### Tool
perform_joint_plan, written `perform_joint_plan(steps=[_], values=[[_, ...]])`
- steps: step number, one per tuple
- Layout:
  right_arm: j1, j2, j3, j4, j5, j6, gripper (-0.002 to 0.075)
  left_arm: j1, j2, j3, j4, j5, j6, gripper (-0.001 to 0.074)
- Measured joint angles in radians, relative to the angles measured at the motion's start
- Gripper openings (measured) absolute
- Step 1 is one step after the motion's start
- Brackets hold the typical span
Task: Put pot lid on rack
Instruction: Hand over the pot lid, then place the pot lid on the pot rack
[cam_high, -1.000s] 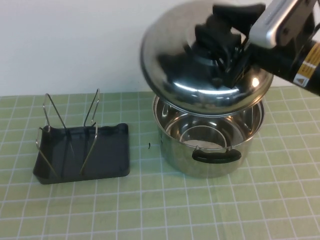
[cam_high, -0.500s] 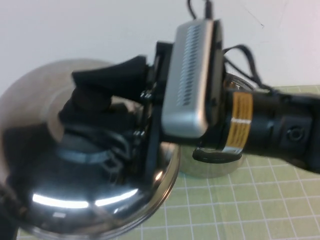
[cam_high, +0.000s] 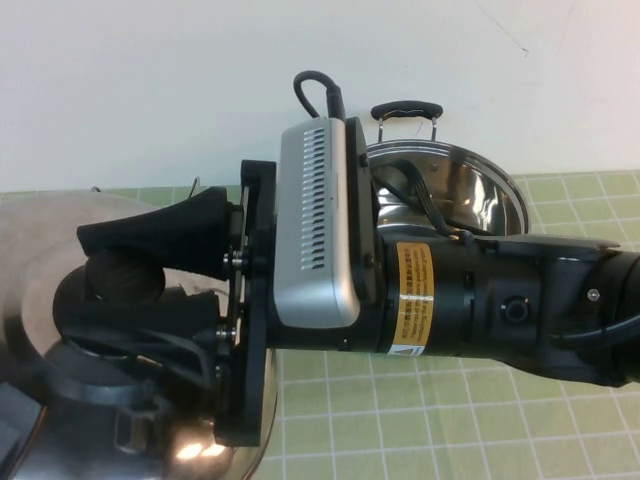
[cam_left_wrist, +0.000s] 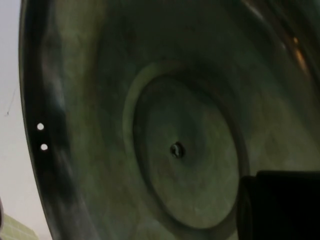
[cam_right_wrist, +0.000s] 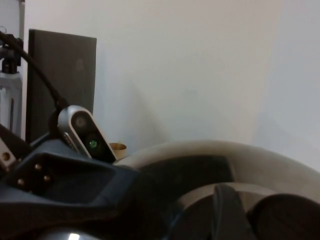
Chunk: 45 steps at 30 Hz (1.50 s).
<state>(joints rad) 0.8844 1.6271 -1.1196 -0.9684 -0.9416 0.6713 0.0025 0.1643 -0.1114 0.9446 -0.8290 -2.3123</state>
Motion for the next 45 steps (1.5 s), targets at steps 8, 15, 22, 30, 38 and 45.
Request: perform_joint_plan(steps=[8,15,22,30,38,45], values=[[0.0,0.002,0.0,-0.007,-0.041,0.026,0.0386,0.003,0.0,0.0,0.011,-0.043,0.002,0.0113],[0.002,-0.001,-0.009,0.037,-0.163,0.032,0.0613,0.003,0.0,-0.051,0.123,-0.019,0.007,0.0113],[-0.009,-0.09,-0.047,0.044,-0.169,-0.052,0.0516,0.003,0.066,-0.264,0.536,0.207,-0.002,0.0112],[-0.092,-0.307,-0.057,-0.027,-0.155,-0.021,0.008,0.003,0.388,-0.459,0.774,0.235,0.024,0.0112],[-0.121,-0.483,-0.057,-0.513,-0.026,0.34,0.0006,0.003,0.767,-0.64,0.827,0.207,0.161,0.0112],[-0.121,-0.57,-0.034,-0.733,0.064,0.528,0.0001,0.003,1.038,-0.726,0.83,0.197,0.279,0.0112]])
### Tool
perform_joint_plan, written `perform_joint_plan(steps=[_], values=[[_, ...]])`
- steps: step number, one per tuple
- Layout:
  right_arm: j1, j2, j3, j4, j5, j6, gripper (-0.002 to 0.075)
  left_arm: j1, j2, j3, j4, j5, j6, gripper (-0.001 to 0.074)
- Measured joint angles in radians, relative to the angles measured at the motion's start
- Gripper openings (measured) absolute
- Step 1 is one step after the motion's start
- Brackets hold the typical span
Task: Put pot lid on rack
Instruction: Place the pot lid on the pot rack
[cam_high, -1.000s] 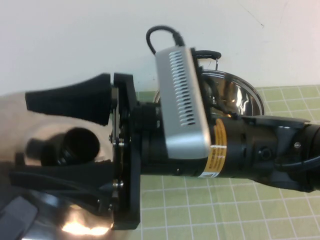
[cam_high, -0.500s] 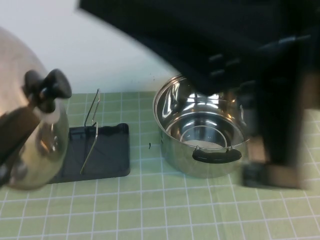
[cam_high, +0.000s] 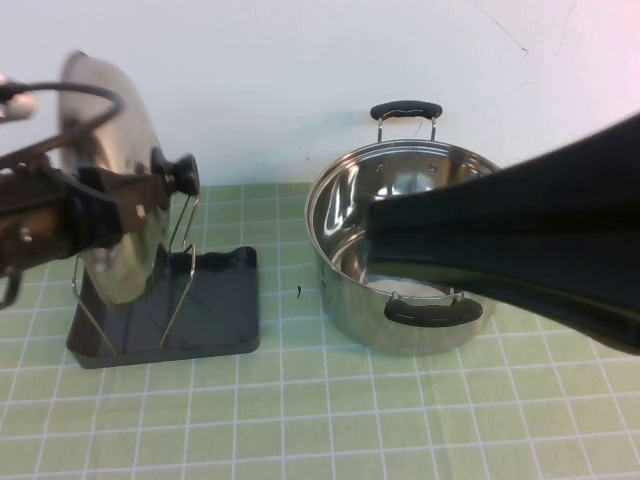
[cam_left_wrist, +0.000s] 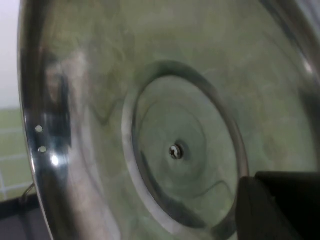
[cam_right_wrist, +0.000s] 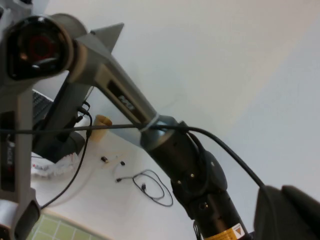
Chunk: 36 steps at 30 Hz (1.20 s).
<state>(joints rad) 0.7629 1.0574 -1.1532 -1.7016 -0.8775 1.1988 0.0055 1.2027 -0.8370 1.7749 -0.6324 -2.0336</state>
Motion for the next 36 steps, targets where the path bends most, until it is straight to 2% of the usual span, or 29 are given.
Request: perform_joint_plan(steps=[6,14,16,20,23,27,36], values=[[0.0,-0.026,0.039,-0.044,0.039,0.042,0.0,0.0,0.152,-0.029,0.0,-0.017,0.096,0.0112],[0.0,-0.026,0.053,-0.061,0.05,0.081,0.0,0.0,0.235,-0.032,0.002,-0.007,0.202,0.0119],[0.0,-0.026,0.053,-0.062,0.05,0.085,0.0,0.0,0.24,-0.035,0.002,-0.007,0.22,0.0179],[0.0,-0.026,0.053,-0.063,0.05,0.087,0.0,0.0,0.24,-0.041,-0.002,-0.006,0.236,0.0414],[0.0,-0.026,0.053,-0.065,0.051,0.087,0.0,0.0,0.238,-0.041,-0.002,0.002,0.269,0.0504],[0.0,-0.026,0.053,-0.067,0.093,0.087,0.0,0.0,0.2,-0.041,-0.002,0.058,0.276,0.0533],[0.0,-0.026,0.053,-0.067,0.274,0.053,0.0,0.0,0.02,-0.041,-0.006,0.281,0.329,0.0539]])
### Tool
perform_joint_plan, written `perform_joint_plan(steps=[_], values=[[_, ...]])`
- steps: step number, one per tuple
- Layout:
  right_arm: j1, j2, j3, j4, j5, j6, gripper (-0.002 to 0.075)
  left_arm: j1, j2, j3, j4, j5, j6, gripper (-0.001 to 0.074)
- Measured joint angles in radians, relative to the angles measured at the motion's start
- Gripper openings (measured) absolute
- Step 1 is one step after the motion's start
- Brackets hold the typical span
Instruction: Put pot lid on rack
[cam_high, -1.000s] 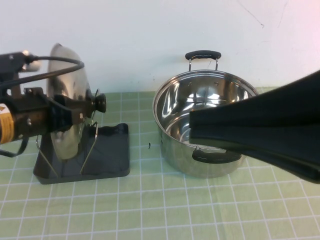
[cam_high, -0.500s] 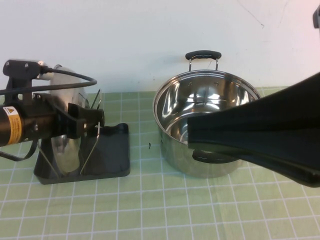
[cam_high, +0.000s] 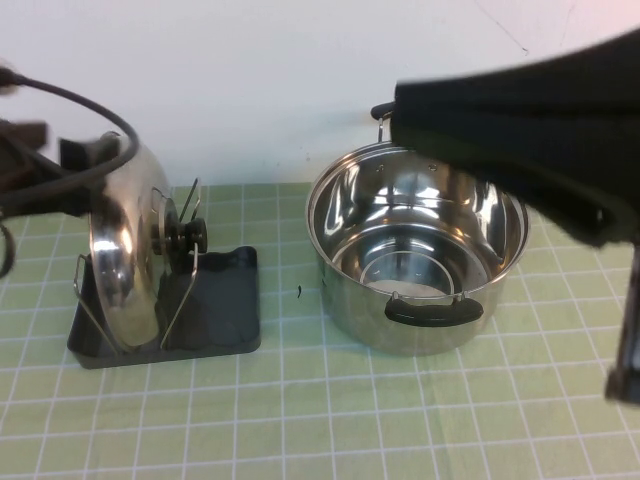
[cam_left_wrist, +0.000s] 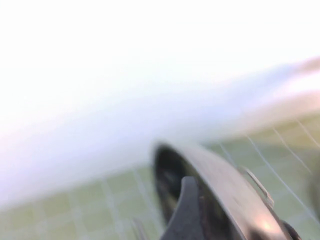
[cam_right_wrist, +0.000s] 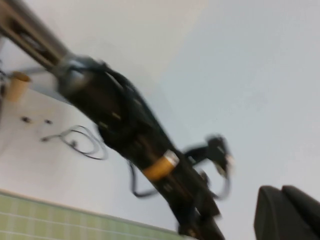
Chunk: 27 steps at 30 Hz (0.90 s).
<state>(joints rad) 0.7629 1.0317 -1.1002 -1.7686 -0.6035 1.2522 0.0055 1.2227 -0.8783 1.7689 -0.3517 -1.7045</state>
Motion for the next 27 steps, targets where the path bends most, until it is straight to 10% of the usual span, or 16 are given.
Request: perform_joint_plan(steps=[10,18,27], values=[[-0.007,-0.054,0.002,-0.001,0.377,-0.134,0.0,0.0,-0.292,0.0,-0.092,0.574,0.238,0.0326],[-0.008,-0.091,0.002,0.064,1.004,-0.745,-0.0001,0.0,-0.415,0.0,-0.785,1.106,0.854,0.0027],[-0.008,-0.123,0.002,0.87,1.654,-1.389,-0.0001,0.0,-0.66,0.028,-1.646,1.12,1.46,0.0001]])
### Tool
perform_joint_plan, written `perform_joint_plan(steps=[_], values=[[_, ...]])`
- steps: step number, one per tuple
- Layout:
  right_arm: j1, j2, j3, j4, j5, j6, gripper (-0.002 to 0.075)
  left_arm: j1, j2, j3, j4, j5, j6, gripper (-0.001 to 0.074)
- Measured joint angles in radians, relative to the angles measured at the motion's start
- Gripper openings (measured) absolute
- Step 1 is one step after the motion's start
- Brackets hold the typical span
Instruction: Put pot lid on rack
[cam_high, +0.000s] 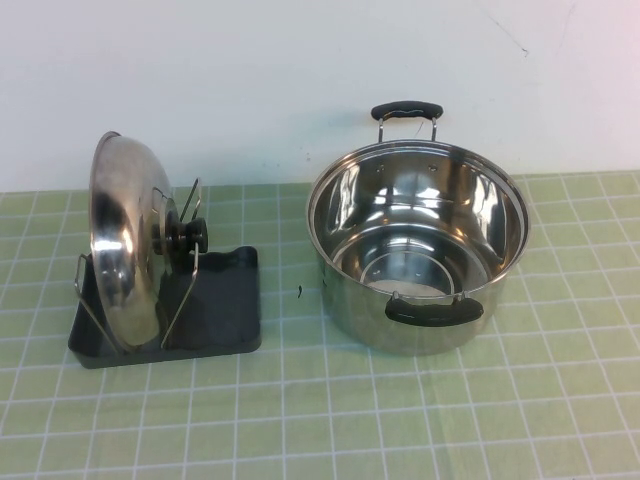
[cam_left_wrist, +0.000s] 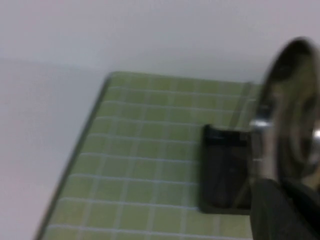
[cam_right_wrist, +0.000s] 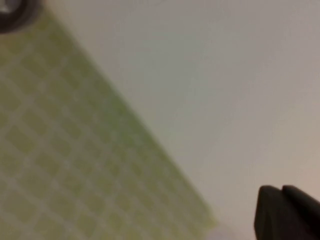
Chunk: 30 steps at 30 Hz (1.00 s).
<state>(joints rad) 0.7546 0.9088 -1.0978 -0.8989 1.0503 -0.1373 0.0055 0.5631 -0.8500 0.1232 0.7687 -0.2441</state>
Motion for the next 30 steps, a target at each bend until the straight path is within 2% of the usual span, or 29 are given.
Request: perform_joint_plan(steps=[4,9,15,20,24,30], values=[[0.0,-0.09,0.048,0.373,-0.016,-0.084,-0.0001,0.0,-0.126,0.097,-0.261,-0.059,0.204,0.0001],[0.0,-0.231,0.219,0.601,-0.164,-0.18,-0.0001,0.0,-0.258,0.267,-0.462,-0.17,0.388,-0.0001],[0.0,-0.439,0.502,0.683,-0.277,-0.225,-0.0001,0.0,-0.352,0.491,-0.599,-0.368,0.475,-0.0001],[0.0,-0.597,0.668,0.699,-0.333,-0.166,-0.0001,0.0,-0.368,0.612,-0.703,-0.498,0.556,-0.0001],[0.0,-0.671,0.698,0.699,-0.352,-0.149,-0.0001,0.0,-0.368,0.632,-0.731,-0.575,0.573,-0.0001],[0.0,-0.687,0.698,0.699,-0.372,-0.135,-0.0001,0.0,-0.369,0.634,-0.736,-0.58,0.576,-0.0001]])
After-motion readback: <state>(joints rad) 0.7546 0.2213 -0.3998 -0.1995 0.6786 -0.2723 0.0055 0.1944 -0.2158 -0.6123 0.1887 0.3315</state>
